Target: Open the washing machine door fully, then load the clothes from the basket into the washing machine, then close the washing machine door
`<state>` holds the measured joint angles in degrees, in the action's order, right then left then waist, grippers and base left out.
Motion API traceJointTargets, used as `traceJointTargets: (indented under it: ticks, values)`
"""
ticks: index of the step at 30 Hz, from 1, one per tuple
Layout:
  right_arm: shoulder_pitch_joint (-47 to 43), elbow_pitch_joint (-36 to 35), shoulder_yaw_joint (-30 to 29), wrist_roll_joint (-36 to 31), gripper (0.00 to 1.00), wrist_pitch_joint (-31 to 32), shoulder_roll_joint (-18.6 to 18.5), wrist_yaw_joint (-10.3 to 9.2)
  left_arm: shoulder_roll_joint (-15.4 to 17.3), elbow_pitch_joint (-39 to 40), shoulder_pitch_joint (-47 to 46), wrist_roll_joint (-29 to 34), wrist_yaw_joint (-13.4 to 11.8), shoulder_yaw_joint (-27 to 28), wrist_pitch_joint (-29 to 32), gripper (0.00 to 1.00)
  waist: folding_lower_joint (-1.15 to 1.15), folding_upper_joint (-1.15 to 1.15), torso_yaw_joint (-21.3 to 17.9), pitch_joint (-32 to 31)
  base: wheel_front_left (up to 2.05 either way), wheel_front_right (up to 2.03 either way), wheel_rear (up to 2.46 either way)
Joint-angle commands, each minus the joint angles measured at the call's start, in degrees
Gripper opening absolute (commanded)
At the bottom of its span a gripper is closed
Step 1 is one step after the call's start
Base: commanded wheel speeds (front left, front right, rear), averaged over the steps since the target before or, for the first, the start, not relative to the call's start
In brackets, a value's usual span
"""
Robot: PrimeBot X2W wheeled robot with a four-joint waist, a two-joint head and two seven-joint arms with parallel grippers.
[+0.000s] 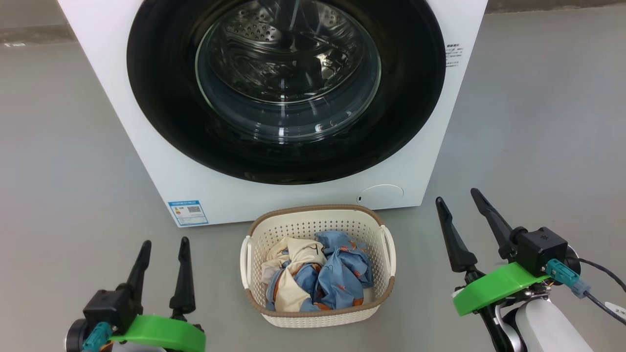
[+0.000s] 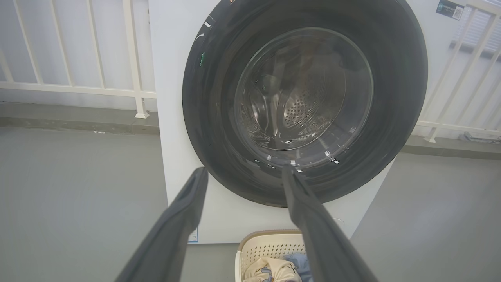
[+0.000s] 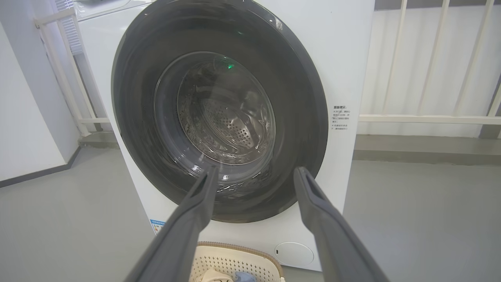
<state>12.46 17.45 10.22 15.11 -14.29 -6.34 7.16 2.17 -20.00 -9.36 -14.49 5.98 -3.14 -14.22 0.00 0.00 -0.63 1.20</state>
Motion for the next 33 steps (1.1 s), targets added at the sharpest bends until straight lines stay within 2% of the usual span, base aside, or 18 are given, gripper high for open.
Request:
traceJointTargets:
  ticks: [1, 16, 33]
  values:
    - [1.65, -1.08, 0.76, 0.96, 1.00, -0.71, 0.02, 0.33, 0.71, 0.90, -2.57, -0.18, -0.39, 1.67, -0.78, 1.00, 0.00, 0.00, 0.01, -0.02, 0.00, 0.00, 0.00]
    - [1.67, -0.96, 1.07, 1.23, 1.00, -0.71, 0.00, 0.33, 0.71, 2.07, -2.27, 0.50, -0.41, 1.72, -0.78, 1.00, 0.00, 0.00, 0.12, -0.27, 0.21, 0.21, -0.42]
    - [1.76, -0.90, 1.14, 1.47, 1.00, -0.71, 0.14, 0.33, 0.71, 1.52, -2.17, -0.50, -0.17, 1.40, -0.78, 1.00, 0.00, 0.00, 0.02, -0.38, 1.03, 1.03, -2.07]
